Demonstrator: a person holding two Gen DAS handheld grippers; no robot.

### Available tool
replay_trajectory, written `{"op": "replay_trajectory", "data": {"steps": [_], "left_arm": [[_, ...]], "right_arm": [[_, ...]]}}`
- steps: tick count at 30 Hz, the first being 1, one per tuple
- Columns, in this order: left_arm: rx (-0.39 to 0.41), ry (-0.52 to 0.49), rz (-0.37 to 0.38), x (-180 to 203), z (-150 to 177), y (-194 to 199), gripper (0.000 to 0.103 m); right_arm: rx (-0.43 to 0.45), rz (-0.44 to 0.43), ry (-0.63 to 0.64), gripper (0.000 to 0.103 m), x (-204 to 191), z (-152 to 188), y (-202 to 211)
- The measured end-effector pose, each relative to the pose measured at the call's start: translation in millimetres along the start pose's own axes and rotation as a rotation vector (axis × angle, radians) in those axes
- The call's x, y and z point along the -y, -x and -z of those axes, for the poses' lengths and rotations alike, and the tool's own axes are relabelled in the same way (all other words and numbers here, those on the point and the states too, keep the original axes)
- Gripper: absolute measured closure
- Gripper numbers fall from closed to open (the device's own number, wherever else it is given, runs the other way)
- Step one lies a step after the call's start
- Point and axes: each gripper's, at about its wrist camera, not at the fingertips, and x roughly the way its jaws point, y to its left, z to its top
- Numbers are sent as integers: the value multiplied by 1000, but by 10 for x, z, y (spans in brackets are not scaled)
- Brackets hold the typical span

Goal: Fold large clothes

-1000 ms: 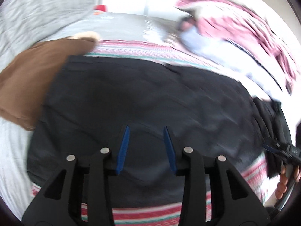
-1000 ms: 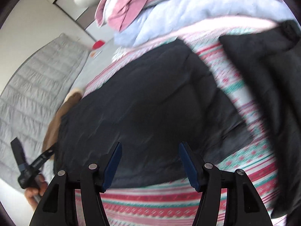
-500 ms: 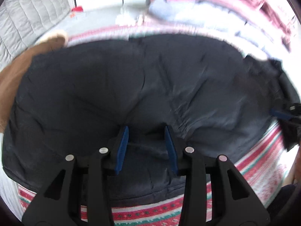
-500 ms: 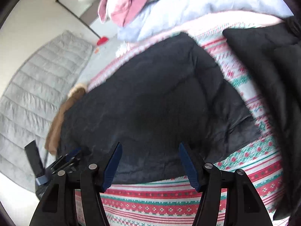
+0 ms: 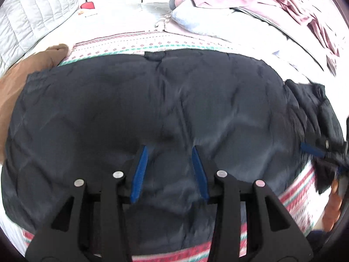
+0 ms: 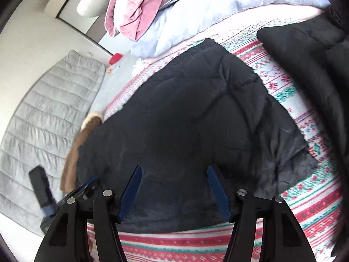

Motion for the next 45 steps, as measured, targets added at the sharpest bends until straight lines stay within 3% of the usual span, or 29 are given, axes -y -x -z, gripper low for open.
{"op": "replay_trajectory", "data": {"steps": [5, 8, 11, 13, 15, 17, 20, 24, 31, 34, 37, 42, 45], "left_arm": [[-63, 15, -102, 22, -101, -482, 49], [-78, -48, -160, 146, -22, -527, 49], [-137, -16, -120, 94, -165, -457, 49], [-92, 54, -66, -26, -387, -335, 49], [-50, 74, -104, -95, -592, -283, 49], [-65, 94, -101, -146, -746, -399, 48], [-146, 97, -103, -182, -735, -765, 39], [-96, -1, -186, -44, -583, -955, 34], [-118, 2, -227, -57, -665, -1019, 32], [-134, 9, -232, -44, -709, -927, 33], [-136, 64, -168, -131, -691, -628, 33], [-41, 44, -91, -117, -158, 144, 33], [-46, 11, -41, -114, 231, 346, 33]], "right_arm": [[-20, 6, -15, 39, -1, -2, -142], [-52, -1, -39, 39, 25, -6, -209], [-51, 0, -50, 37, 37, -39, -213], [-43, 1, -52, 33, 19, -34, -199], [-38, -3, -52, 30, 17, -13, -187], [-37, -6, -57, 29, -10, -4, -184], [-37, -8, -64, 27, 17, -1, -190], [-43, -3, -67, 24, 51, 7, -197], [-35, -2, -60, 22, 75, 40, -108], [-30, 9, -57, 22, 127, 65, -47], [-31, 15, -60, 22, 204, 88, 17], [-10, 13, -74, 22, 233, 77, 61], [-8, 10, -79, 22, 246, 90, 79]]}}
